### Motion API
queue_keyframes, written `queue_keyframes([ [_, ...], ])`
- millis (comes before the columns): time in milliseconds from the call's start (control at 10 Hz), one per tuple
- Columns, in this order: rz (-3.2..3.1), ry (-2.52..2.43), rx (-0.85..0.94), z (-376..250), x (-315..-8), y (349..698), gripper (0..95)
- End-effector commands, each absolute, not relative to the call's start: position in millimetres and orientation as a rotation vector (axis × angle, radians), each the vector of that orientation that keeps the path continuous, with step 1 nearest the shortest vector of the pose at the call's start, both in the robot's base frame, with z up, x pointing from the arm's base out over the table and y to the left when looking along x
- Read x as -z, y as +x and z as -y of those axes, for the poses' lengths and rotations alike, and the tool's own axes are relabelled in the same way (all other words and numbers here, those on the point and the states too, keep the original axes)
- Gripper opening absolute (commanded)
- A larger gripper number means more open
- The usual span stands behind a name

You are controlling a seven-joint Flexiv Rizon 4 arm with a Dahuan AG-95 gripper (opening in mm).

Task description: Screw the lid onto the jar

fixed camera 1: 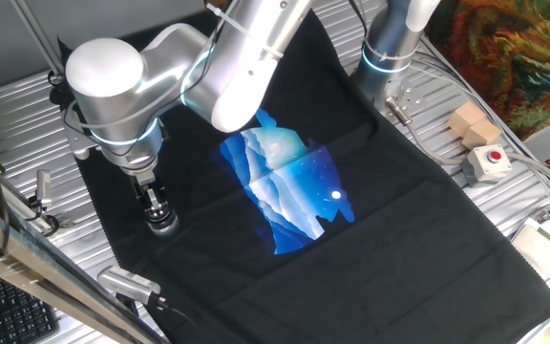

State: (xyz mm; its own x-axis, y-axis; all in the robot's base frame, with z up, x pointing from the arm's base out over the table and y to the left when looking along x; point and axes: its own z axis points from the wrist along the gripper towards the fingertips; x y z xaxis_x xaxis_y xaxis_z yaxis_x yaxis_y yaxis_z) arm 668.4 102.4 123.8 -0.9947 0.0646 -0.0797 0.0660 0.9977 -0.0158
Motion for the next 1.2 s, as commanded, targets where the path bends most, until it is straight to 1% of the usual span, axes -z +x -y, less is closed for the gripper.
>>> queue_keyframes([
  [100,-3.054,0.13,0.021,-102.1,-124.1,669.1,0.0],
  [1200,-3.057,0.13,0.01,-101.4,-124.2,669.2,0.0],
])
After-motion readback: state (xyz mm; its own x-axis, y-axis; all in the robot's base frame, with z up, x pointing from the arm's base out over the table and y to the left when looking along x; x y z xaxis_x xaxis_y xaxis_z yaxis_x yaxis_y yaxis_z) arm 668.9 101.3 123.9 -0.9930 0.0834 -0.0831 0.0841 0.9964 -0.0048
